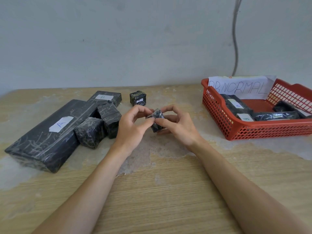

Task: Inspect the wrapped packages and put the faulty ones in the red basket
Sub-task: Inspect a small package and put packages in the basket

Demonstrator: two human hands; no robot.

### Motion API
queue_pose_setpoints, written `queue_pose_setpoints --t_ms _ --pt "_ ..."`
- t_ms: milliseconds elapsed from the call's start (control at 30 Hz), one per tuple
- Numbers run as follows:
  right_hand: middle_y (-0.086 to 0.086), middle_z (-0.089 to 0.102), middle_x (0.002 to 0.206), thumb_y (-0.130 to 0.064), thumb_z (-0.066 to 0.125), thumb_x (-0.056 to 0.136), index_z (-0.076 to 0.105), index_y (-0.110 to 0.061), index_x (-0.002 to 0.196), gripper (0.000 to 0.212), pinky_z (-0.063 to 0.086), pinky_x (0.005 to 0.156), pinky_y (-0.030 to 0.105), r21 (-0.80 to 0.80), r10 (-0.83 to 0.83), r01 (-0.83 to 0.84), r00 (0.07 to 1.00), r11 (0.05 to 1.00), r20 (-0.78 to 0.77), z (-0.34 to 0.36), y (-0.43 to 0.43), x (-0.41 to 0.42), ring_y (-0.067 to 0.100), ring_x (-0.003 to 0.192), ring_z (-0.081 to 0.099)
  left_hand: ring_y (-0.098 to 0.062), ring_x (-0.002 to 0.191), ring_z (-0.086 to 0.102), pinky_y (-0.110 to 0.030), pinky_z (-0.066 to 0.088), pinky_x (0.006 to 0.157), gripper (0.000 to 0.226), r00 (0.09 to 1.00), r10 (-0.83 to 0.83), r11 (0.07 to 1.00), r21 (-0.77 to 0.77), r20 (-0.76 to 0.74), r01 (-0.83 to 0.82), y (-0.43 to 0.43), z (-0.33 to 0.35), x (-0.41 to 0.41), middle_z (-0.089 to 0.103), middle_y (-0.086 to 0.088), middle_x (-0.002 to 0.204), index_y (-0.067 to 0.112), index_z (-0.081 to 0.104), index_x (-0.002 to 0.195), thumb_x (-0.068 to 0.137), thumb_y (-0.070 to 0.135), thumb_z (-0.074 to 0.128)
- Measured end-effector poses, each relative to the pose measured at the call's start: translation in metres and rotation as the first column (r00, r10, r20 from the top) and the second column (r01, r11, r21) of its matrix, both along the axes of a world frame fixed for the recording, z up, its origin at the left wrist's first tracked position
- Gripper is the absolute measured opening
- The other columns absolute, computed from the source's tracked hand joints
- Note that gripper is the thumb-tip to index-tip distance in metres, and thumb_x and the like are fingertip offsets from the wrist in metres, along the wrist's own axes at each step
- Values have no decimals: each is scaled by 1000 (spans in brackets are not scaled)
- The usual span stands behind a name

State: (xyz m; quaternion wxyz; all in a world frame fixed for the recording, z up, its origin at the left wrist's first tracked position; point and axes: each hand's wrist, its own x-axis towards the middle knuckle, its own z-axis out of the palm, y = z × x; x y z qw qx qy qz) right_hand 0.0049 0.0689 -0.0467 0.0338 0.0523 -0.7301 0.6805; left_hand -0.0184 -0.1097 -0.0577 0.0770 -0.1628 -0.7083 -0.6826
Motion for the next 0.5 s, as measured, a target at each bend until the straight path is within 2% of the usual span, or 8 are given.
queue_pose_setpoints --t_ms 67,133,200,300,400,500 --pt "13 82 102 -18 73 100 62 -11 117 22 66 81 43 -15 3 -3 1000 1000 -5 1 1 1 29 93 80 -18 113 71 -36 57 99 14 999 10 999 -47 -31 -11 1 0 1 79 1 108 19 71 92 84 14 81" --pt "13 82 101 -19 71 101 61 -11 114 18 66 80 42 -34 -8 8 1000 999 1 3 1 1 28 91 80 -14 117 69 -24 57 90 20 999 2 998 -70 -55 -6 3 0 4 77 0 110 15 70 95 86 2 81" --pt "13 82 98 -17 72 101 61 -10 114 19 65 77 39 -47 -24 24 1000 999 9 4 1 0 25 89 80 -12 121 66 -26 60 89 27 999 -33 998 -53 -34 31 3 -1 5 74 -2 116 14 69 103 87 -4 79" --pt "13 82 99 -18 69 103 60 -7 117 20 63 74 34 -91 -44 45 999 995 7 5 1 1 23 89 80 -9 124 66 -29 60 96 43 993 -112 993 -25 36 113 2 0 6 71 2 123 19 65 119 85 -4 81" --pt "15 81 108 -11 68 103 58 -8 120 20 64 81 35 -104 12 -13 1000 995 -12 6 3 2 25 97 79 -10 114 70 -26 57 92 49 995 -81 996 -22 54 82 3 0 5 74 5 120 22 62 124 86 -4 81" --pt "16 81 109 3 67 99 57 -13 116 25 64 85 35 -95 31 -34 999 995 -28 7 3 2 24 97 80 -11 116 70 -22 56 91 57 994 -88 996 21 60 87 2 0 4 74 4 124 22 59 129 83 -2 83"
